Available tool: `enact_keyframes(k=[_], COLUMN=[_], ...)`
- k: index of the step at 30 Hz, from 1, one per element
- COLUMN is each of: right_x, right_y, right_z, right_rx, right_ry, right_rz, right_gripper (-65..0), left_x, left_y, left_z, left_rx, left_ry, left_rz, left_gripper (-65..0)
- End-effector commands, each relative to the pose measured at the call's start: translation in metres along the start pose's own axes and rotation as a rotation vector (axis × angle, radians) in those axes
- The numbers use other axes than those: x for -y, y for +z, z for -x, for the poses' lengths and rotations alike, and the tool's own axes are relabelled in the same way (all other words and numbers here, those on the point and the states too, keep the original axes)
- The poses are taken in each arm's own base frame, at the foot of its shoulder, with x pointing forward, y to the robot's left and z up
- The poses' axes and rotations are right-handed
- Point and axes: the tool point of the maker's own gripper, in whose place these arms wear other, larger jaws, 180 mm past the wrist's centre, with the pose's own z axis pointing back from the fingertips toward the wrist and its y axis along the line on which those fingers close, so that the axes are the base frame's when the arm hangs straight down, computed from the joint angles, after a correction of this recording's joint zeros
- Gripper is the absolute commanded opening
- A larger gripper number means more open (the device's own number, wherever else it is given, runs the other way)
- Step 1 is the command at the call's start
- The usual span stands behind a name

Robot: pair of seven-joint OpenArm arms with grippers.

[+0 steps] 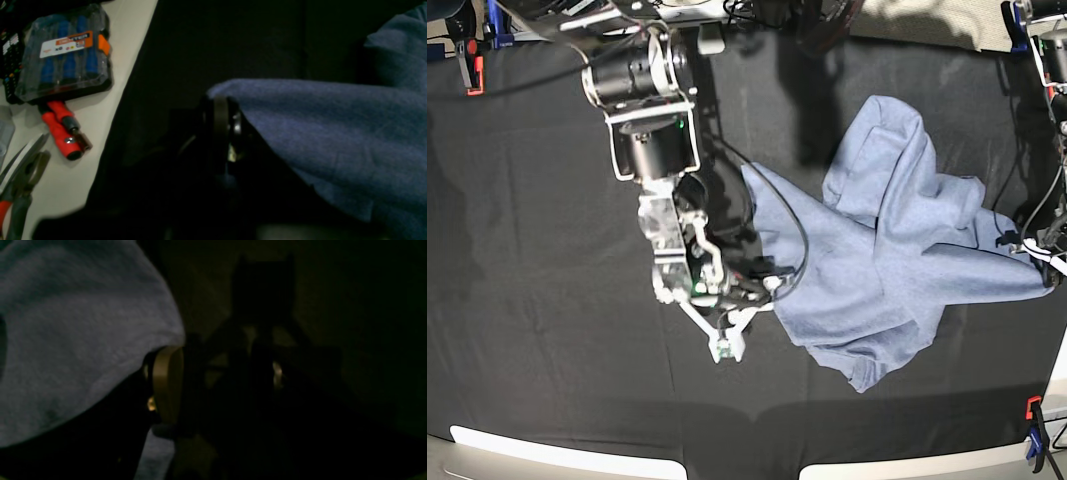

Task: Layout the t-shirt on the table in an organized manner, then fold the t-shirt properly
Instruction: 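Reach the right gripper to the shirt edge and grasp it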

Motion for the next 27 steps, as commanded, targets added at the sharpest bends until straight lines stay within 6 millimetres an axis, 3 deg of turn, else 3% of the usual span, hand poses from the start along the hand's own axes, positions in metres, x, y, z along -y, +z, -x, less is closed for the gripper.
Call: enact_keyframes(k=[1,6,14,17,21,24,27], right_x=[-0.008,-0.022,-0.04,-0.037,-0.016,0.006,0.008], right_y=[0.004,0.005,0.008,0.007,0.004,0.004,0.004], right_z=[-0.023,-0.03,-0.026,-0.025,-0.017,-0.015,-0.017], right_rx=[0.049,0.075,0.052,0.046,0.006,-0.007,0.002], right_ry=[0.02,-0.001,-0.013,0.003,0.126,0.177,0.187], right_rz=[-0.027,-0.096,-0.2,-0.185,-0.067,0.057,0.067], right_gripper=[-33.2,-33.4,-33.7,-41.9,-62.7,-65.0,-65.0], left_x=[-0.01,-0.01,-0.01,-0.01,-0.01,-0.01,-0.01], left_y=[0.0,0.0,0.001,0.001,0.001,0.001,0.001], left_z=[-0.025,-0.025,-0.026,-0.026,-0.026,-0.026,-0.025], left_rx=[0.068,0.069,0.074,0.074,0.073,0.072,0.066], left_ry=[-0.011,-0.011,-0.011,-0.011,-0.012,-0.012,-0.012], left_rz=[-0.021,-0.021,-0.021,-0.021,-0.021,-0.02,-0.02], left_gripper=[-65.0,-65.0,-65.0,-65.0,-65.0,-65.0,-65.0])
